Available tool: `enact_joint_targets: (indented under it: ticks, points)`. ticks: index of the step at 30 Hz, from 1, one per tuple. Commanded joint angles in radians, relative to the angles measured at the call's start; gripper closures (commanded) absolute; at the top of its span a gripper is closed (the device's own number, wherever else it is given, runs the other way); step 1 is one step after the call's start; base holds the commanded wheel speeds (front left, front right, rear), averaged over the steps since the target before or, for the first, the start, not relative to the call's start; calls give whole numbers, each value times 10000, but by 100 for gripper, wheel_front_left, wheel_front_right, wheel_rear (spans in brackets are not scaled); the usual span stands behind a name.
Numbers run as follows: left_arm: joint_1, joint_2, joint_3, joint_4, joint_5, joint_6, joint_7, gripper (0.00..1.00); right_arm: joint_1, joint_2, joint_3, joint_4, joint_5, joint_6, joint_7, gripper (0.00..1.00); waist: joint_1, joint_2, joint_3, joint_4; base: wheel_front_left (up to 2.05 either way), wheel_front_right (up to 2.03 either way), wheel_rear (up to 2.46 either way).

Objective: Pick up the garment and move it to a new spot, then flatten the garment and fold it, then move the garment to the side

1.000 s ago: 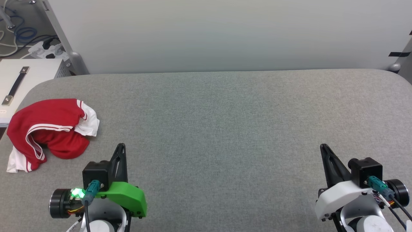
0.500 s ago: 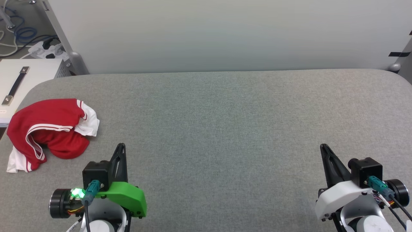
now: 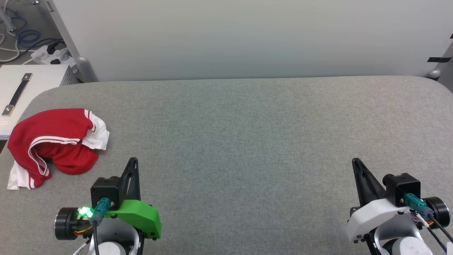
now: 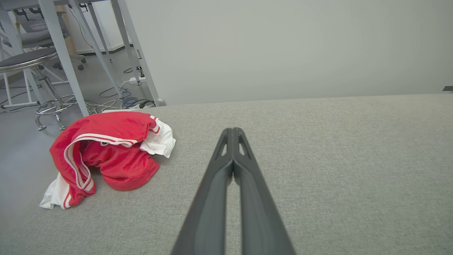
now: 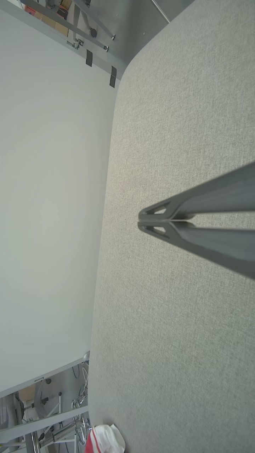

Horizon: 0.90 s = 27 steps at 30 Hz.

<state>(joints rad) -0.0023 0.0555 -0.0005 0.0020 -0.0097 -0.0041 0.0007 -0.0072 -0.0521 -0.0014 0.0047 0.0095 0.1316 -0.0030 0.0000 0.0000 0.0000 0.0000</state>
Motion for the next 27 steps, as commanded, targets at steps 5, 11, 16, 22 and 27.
enact_joint_targets:
  ticks: [5,11,16,22,27]
  points:
    - [23,-53,5,-20,97,41,-7,100,72,19,14,-47,-95,-9,30,100,0,0,0,0,0,0,0]
    - [-5,1,-10,44,-23,12,-39,0,-8,-2,-5,19,46,0,-38,0,0,0,3,-1,0,0,0]
    - [-31,-1,-43,150,-65,36,-140,0,-39,-1,-34,57,128,-1,-138,0,0,0,10,-3,0,0,0]
    - [-53,-4,-75,264,-129,53,-264,0,-85,0,-58,118,256,-1,-260,0,0,0,19,-4,0,0,0]
    - [-67,-6,-110,354,-168,53,-370,0,-122,1,-68,139,376,-1,-365,0,0,0,28,-4,0,0,0]
